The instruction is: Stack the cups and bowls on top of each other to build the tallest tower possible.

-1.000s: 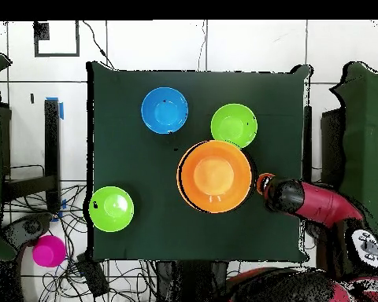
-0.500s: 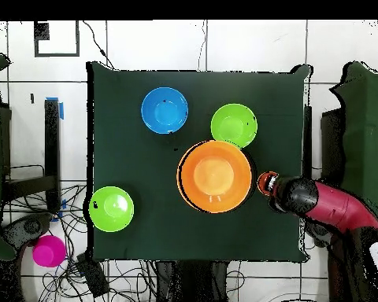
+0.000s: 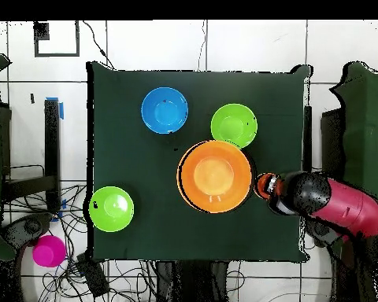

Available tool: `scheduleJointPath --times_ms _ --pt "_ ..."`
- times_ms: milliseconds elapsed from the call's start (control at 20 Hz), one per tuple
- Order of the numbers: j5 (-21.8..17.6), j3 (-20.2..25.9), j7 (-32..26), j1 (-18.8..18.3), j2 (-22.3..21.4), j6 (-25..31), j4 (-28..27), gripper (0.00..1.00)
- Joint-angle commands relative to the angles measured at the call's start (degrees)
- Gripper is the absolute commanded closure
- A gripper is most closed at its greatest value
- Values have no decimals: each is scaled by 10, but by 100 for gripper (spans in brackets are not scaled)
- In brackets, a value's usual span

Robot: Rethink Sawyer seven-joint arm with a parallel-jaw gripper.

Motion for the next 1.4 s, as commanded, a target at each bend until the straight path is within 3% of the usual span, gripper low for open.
scheduleJointPath --times_ms 50,550,750,950,1400 --pt "25 103 -122 -3 -59 94 9 100" --pt "12 129 -115 5 -111 118 -43 100" --pt "11 125 -108 17 -140 202 -76 100" --pt "32 125 -77 30 -161 257 -74 100" --pt "48 109 -4 81 -181 272 -58 100"
